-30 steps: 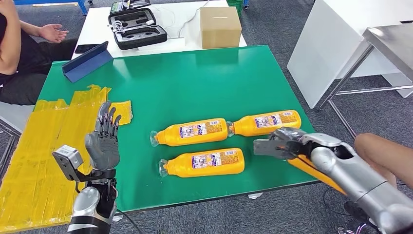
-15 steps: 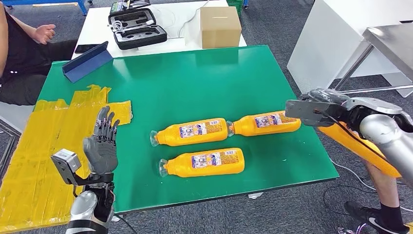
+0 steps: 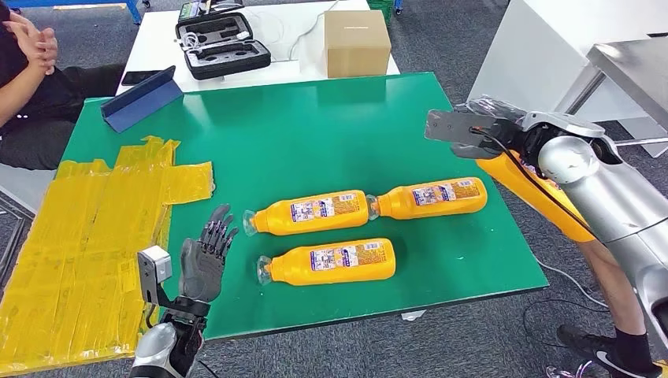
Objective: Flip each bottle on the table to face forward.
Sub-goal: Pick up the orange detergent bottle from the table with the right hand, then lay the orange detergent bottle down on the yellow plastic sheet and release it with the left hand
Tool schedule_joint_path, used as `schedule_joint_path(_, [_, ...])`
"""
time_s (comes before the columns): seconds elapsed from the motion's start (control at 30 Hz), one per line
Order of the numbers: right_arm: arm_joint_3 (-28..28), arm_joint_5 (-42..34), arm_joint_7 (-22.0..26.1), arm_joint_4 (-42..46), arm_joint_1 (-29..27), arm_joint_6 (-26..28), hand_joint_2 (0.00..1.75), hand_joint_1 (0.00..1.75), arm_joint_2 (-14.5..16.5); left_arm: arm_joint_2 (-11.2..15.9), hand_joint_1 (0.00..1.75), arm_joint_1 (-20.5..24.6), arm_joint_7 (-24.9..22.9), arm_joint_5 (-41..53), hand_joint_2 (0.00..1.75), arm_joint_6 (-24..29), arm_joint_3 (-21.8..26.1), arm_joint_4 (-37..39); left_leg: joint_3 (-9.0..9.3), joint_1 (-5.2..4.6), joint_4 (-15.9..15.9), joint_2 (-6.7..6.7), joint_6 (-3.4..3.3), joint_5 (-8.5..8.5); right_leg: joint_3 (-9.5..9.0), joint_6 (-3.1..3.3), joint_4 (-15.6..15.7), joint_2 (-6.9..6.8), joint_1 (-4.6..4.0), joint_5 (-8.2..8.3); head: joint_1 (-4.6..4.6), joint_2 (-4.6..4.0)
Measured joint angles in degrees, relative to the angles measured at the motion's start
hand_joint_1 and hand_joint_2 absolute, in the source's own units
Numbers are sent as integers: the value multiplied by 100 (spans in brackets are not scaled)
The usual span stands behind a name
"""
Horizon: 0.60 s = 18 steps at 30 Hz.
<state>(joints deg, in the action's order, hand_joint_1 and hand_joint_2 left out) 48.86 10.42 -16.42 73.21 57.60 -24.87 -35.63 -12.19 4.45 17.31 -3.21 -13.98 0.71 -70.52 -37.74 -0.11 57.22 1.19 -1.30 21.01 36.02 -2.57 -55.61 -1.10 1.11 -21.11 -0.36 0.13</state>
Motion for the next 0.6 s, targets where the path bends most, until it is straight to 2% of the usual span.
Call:
schedule_joint_path(0.1, [32,18,10,-266,196,101,175,175,342,21,0,-37,-313,-266,175,-360,-71,143,-5,-4,-1,11,0,0,9,-2,-2,7,2,4,1,0])
schedule_joint_path(0.3, [62,126,0,-1115,841,579,175,175,1506,50,0,-109,-286,-566,175,-562,-339,261,-4,6,0,49,13,-11,30,10,-5,35,-8,19,-2,0])
schedule_joint_path(0.6, [22,345,-57,-1872,1312,993,175,175,3047,87,0,-52,-441,-1172,175,-747,-578,112,-4,18,0,45,22,-19,31,13,-10,35,-17,18,2,0])
